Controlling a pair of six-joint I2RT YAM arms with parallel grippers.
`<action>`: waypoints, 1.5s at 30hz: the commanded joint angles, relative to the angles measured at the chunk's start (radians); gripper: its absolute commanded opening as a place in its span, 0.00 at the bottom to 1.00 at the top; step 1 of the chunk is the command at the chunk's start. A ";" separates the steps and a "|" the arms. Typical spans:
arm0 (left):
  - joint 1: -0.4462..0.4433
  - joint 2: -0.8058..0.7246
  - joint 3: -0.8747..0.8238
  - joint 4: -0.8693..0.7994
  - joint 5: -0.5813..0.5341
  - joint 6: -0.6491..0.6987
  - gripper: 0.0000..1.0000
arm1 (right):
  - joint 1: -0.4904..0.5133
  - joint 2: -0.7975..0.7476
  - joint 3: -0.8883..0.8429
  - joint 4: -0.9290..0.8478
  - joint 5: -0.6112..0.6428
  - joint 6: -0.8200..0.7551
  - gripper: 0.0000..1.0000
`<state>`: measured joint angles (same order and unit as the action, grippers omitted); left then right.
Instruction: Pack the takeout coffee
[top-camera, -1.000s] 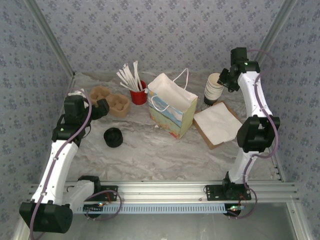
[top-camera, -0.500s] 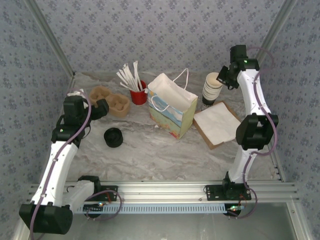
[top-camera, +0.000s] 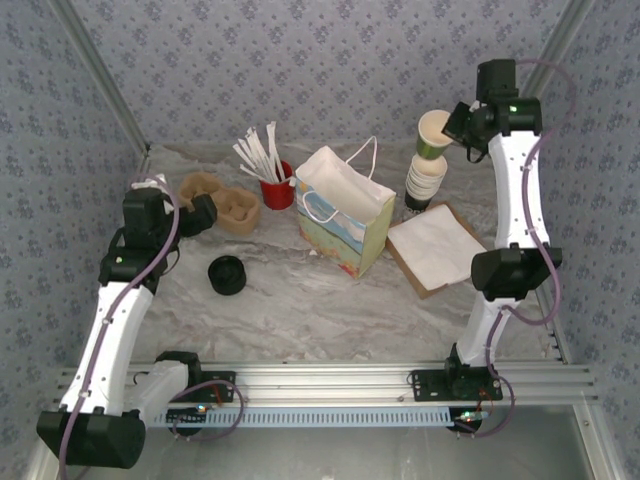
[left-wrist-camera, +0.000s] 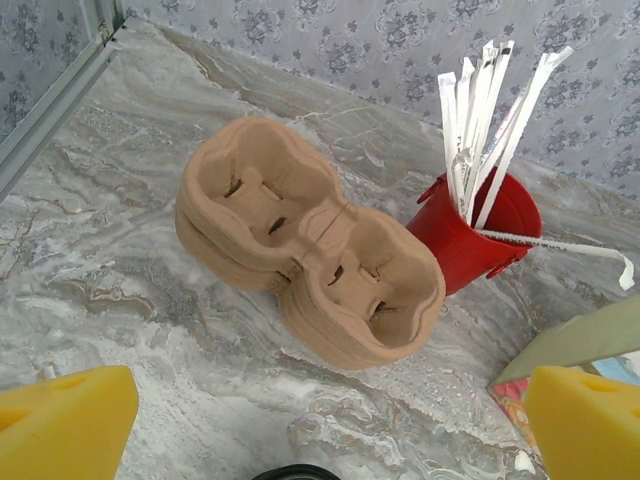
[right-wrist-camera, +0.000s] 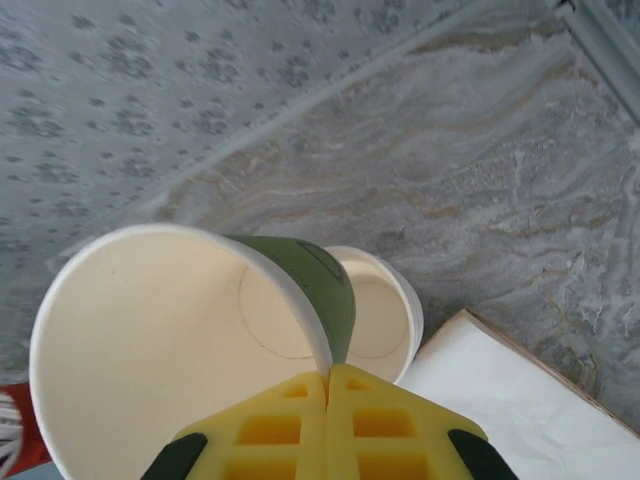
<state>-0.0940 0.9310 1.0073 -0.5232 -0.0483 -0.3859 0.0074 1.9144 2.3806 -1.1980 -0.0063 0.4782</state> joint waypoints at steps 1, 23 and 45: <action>-0.005 -0.007 0.048 -0.042 0.016 0.018 0.99 | 0.012 -0.093 0.084 -0.097 0.011 -0.021 0.02; 0.028 -0.024 -0.069 -0.277 0.051 -0.103 0.99 | 0.436 -0.808 -0.541 -0.112 -0.141 0.075 0.01; 0.045 -0.038 -0.230 -0.146 0.125 -0.156 0.99 | 0.862 -0.421 -1.065 0.538 -0.020 0.203 0.00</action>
<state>-0.0566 0.8974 0.7952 -0.7151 0.0570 -0.5083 0.8532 1.4479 1.3247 -0.7399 -0.0227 0.6598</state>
